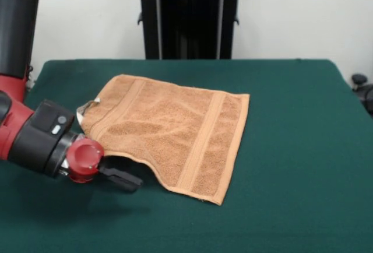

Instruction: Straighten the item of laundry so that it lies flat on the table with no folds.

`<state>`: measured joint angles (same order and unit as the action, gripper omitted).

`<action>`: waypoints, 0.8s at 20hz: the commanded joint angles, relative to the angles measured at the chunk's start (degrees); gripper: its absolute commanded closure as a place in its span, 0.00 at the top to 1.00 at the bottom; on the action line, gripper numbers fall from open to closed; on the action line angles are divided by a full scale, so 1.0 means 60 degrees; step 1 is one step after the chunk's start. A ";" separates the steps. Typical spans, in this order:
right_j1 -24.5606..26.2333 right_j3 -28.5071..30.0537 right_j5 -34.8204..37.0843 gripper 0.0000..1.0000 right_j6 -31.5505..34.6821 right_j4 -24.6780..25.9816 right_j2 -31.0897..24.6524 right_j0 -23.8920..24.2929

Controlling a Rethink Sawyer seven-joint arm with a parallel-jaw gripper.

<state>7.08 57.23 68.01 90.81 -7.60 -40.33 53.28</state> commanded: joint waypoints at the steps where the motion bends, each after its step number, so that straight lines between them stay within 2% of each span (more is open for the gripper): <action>1: 0.0615 0.0642 -0.2050 1.00 0.3733 0.1061 0.2771 -0.1991; 4: 0.0511 0.0435 -0.1405 1.00 0.4247 0.0956 0.3302 -0.2330; 7: 0.0557 0.0152 -0.0125 1.00 0.5182 0.0424 0.3666 -0.2550; 11: 0.0762 -0.0554 0.0997 1.00 0.5477 0.0245 0.4107 -0.2807; 16: 0.0831 -0.0497 0.2010 1.00 0.6033 -0.0506 0.4098 -0.2653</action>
<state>2.02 50.29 72.13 110.19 -11.91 -23.30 39.74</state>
